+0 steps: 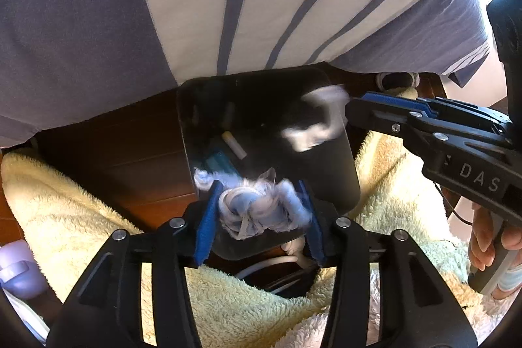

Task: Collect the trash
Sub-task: 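Open both tools to drop the cloth and tissue into the bin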

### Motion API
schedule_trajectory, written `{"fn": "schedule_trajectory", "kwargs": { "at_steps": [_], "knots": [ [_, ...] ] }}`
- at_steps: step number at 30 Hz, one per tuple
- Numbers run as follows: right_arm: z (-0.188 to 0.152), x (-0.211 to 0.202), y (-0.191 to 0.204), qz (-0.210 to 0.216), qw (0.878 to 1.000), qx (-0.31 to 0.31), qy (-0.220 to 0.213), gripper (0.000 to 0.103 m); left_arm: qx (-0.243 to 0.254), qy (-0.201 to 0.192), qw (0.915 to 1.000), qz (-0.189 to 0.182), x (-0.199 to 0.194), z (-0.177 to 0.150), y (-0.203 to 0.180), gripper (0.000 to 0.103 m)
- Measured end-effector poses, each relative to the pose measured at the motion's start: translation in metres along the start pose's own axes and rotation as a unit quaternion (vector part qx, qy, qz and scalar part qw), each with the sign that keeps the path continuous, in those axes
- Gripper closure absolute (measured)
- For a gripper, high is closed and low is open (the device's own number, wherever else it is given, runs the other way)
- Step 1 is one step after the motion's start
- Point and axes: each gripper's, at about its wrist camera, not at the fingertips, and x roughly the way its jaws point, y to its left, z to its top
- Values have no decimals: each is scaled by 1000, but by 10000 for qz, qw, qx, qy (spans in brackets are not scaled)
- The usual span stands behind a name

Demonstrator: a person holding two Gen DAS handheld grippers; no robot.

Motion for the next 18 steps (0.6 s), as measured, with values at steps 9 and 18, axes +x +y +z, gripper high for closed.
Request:
{"fn": "schedule_trajectory", "kwargs": {
  "at_steps": [9,18],
  "knots": [
    [0,-30,-8,-303,9984,88,-473,21,88,-314,9993,175,-21,0,-7,22],
    [-2,-73,-7,-840,9891,-110,-1205,11,80,-1019,9941,364,-72,3,-16,9]
  ]
}}
